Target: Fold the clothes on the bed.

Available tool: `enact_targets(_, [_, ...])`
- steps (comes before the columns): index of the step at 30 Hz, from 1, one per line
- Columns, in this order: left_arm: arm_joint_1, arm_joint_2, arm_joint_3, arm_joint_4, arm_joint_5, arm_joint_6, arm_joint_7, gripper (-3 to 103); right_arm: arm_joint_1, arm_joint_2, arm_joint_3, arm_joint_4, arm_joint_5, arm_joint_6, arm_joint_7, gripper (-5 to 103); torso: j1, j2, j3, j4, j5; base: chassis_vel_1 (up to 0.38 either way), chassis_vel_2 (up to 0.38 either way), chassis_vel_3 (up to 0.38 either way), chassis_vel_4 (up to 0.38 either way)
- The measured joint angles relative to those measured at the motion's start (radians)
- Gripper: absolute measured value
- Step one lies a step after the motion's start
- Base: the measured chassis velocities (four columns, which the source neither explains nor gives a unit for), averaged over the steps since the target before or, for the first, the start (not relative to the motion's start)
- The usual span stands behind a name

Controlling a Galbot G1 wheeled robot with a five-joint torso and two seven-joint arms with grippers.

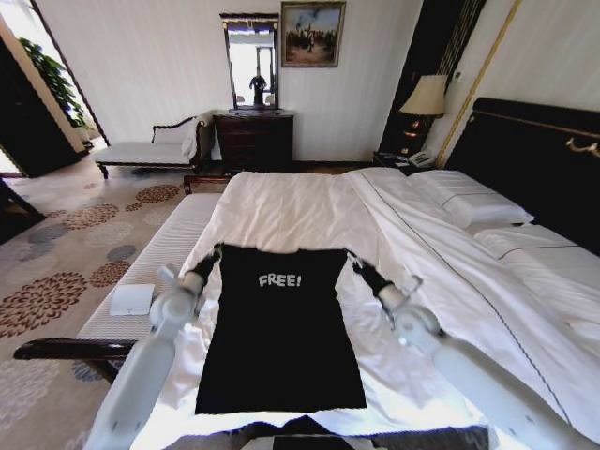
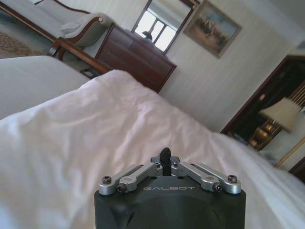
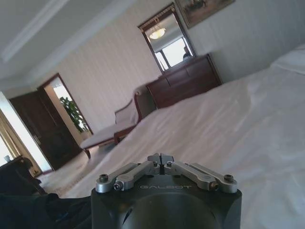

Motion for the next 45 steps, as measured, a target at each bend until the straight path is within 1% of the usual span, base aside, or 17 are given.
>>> enact_targets(2, [0.087,0.001,-0.021,-0.055,0.022,0.03,-0.021,2,-0.075,-0.002,0.016,0.025,-0.026,-0.002,0.025,0,0.0,0.0,0.0,0.0,0.0002,0.0,0.0,0.0,0.0])
enact_targets(3, [0.087,0.001,-0.021,-0.055,0.022,0.03,-0.021,2,-0.075,-0.002,0.016,0.025,-0.026,-0.002,0.025,0,0.0,0.0,0.0,0.0,0.0002,0.0,0.0,0.0,0.0])
enact_targets(5, [0.194,-0.002,-0.046,-0.11,0.068,0.057,-0.034,2,-0.139,-0.007,0.02,0.046,-0.058,-0.005,0.047,0,0.0,0.0,0.0,0.0,0.0,0.0,0.0,0.0,0.0])
enact_targets(7, [0.276,-0.013,-0.061,-0.148,0.117,0.07,-0.035,2,-0.194,-0.01,0.023,0.065,-0.085,-0.008,0.064,0,0.0,0.0,0.0,0.0003,0.0002,0.0,0.0,0.0,0.0])
enact_targets(8, [0.306,-0.021,-0.063,-0.158,0.141,0.075,-0.035,2,-0.221,-0.01,0.026,0.074,-0.099,-0.01,0.072,0,0.0,0.0,0.0,0.0005,0.0001,0.0,0.0,0.0,0.0])
enact_targets(9, [0.306,-0.021,-0.063,-0.158,0.141,0.075,-0.035,2,-0.221,-0.01,0.026,0.074,-0.099,-0.01,0.072,0,0.0,0.0,0.0,0.0005,0.0001,0.0,0.0,0.0,0.0])
enact_targets(12, [0.367,-0.047,-0.063,-0.163,0.217,0.082,-0.047,2,-0.287,0.004,0.027,0.078,-0.152,-0.013,0.097,0,0.0,0.0,0.0,-0.0002,0.0001,0.0,0.0,0.0,0.0])
enact_targets(13, [0.377,-0.055,-0.064,-0.161,0.228,0.09,-0.062,2,-0.301,0.009,0.027,0.075,-0.164,-0.013,0.106,0,0.0,0.0,0.0,0.0,0.0001,0.0,0.0,0.0,0.0])
enact_targets(14, [0.377,-0.055,-0.064,-0.161,0.228,0.09,-0.062,2,-0.301,0.009,0.027,0.075,-0.164,-0.013,0.106,0,0.0,0.0,0.0,0.0,0.0001,0.0,0.0,0.0,0.0])
enact_targets(18, [0.404,-0.07,-0.066,-0.163,0.23,0.153,-0.132,2,-0.336,0.016,0.022,0.061,-0.194,-0.015,0.134,0,0.001,0.0,0.0,0.0,0.0001,0.0,0.0,0.0,0.0])
enact_targets(23, [0.432,-0.07,-0.073,-0.176,0.243,0.181,-0.14,2,-0.367,0.015,0.022,0.059,-0.205,-0.016,0.149,0,0.001,0.0,0.0,0.0002,0.0001,0.0,0.0,0.0,0.0])
enact_targets(29, [0.462,-0.072,-0.1,-0.242,0.214,0.209,-0.142,2,-0.426,0.008,0.025,0.085,-0.218,-0.005,0.156,0,0.001,0.0,0.0,0.0,0.0002,0.0,0.0,0.0,0.0])
enact_targets(31, [0.468,-0.073,-0.104,-0.248,0.21,0.211,-0.142,2,-0.433,0.008,0.025,0.091,-0.219,-0.004,0.158,0,0.0,0.0,0.0,0.0,0.0002,0.0,0.0,0.0,0.0])
enact_targets(35, [0.48,-0.074,-0.109,-0.237,0.218,0.211,-0.142,2,-0.464,0.001,0.023,0.124,-0.22,-0.003,0.19,0,0.001,0.0,0.0,0.0001,0.0002,0.0,0.0,0.0,0.0])
enact_targets(39, [0.471,-0.085,-0.101,-0.174,0.265,0.193,-0.14,2,-0.52,-0.023,0.025,0.214,-0.219,-0.009,0.266,0,0.0,0.0,0.0,0.0,-0.0002,0.0,0.0,0.0,0.0])
enact_targets(40, [0.471,-0.085,-0.101,-0.174,0.265,0.193,-0.14,2,-0.52,-0.023,0.025,0.214,-0.219,-0.009,0.266,0,0.0,0.0,0.0,0.0,-0.0002,0.0,0.0,0.0,0.0])
enact_targets(45, [0.459,-0.108,-0.089,-0.145,0.283,0.183,-0.14,2,-0.539,-0.034,0.025,0.253,-0.218,-0.017,0.315,0,0.001,0.0,0.0,0.0002,-0.0001,0.0,0.0,0.0,0.0])
